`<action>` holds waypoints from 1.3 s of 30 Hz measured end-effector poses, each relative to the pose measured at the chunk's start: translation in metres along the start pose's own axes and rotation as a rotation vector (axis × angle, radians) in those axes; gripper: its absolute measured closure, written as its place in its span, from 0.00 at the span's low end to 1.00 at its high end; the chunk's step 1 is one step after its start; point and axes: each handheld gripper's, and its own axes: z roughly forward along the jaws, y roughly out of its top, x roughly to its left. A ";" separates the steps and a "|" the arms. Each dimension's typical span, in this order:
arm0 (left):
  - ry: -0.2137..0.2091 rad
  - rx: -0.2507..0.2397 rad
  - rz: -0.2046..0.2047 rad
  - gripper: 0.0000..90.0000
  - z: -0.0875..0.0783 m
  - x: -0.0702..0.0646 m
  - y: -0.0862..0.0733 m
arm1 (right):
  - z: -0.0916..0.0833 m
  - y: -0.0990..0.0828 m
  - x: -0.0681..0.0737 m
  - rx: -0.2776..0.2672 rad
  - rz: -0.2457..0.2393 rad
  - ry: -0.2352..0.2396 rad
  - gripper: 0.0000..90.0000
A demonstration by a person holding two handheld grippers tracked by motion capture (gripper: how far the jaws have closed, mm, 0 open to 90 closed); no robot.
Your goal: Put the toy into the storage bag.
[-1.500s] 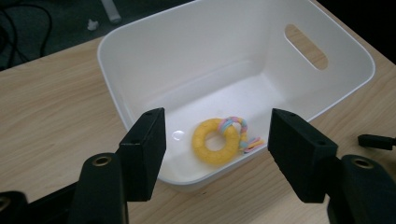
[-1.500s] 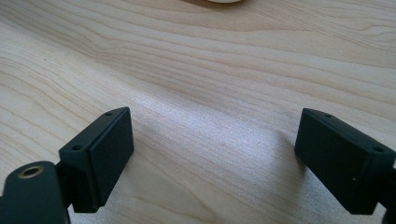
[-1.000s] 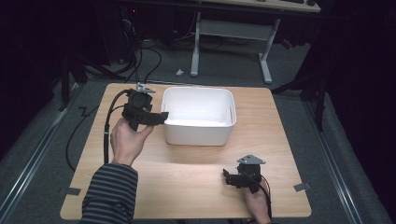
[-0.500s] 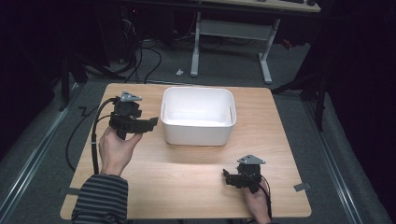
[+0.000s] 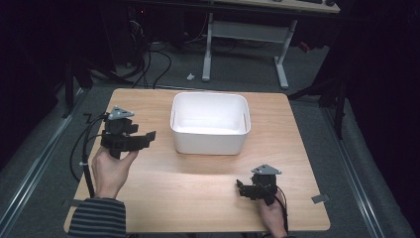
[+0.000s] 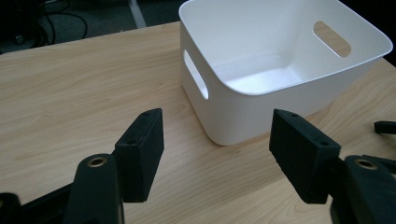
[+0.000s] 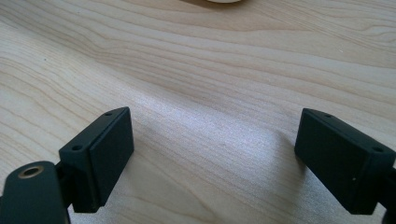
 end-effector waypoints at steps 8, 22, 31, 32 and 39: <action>0.001 -0.004 -0.036 0.40 -0.003 0.012 -0.019 | 0.000 0.000 0.000 0.000 0.000 0.000 0.13; -0.007 -0.001 -0.080 0.39 -0.001 0.024 -0.048 | 0.000 0.000 0.000 0.001 0.000 -0.001 0.13; -0.020 0.003 -0.131 0.39 0.011 0.032 -0.072 | 0.000 0.000 0.000 0.000 -0.001 -0.001 0.13; -0.023 0.004 -0.136 0.39 0.012 0.032 -0.074 | 0.000 0.000 0.000 0.000 -0.001 -0.001 0.13; -0.028 0.015 -0.156 0.39 0.024 0.032 -0.089 | 0.000 0.000 0.000 0.000 -0.001 -0.002 0.13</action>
